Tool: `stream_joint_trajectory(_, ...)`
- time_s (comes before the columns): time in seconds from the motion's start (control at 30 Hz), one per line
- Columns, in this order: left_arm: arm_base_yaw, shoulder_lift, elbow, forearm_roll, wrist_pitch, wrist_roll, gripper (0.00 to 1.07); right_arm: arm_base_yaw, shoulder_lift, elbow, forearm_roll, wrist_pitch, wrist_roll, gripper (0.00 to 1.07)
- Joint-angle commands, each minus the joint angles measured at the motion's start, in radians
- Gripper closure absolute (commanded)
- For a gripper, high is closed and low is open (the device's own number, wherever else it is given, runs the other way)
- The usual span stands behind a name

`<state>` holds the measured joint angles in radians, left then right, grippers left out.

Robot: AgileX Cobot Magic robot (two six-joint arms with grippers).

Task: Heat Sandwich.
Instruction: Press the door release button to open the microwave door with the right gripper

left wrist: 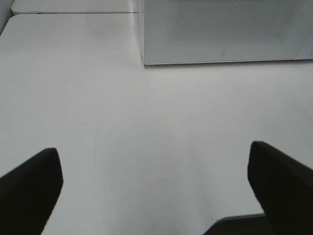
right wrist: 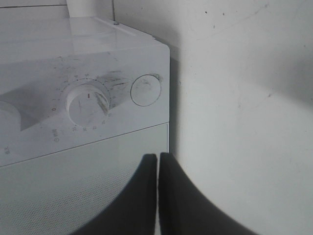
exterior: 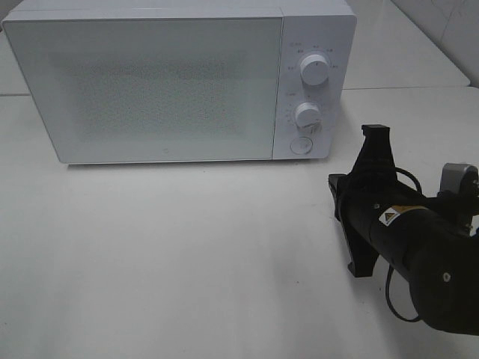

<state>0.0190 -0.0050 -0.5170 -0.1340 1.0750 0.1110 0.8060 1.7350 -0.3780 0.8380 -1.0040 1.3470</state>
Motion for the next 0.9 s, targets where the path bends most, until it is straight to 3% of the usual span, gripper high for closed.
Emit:
stream_joint_trajectory(0.03, 0.004, -0.015, 0.001, -0.007, -0.004, -0.006, 0.1, 0.001, -0.001, -0.01, -0.007, 0.008, 0.003, 1.07)
stream_joint_trajectory(0.43, 0.004, -0.015, 0.001, -0.007, -0.004, -0.006, 0.1, -0.022, 0.021, -0.027, -0.016, -0.004, -0.023, 1.07)
stream_joint_trajectory(0.9, 0.004, -0.005, 0.001, -0.007, -0.004, -0.006, 0.1, -0.12, 0.182, -0.189, -0.116, 0.042, 0.03, 1.07)
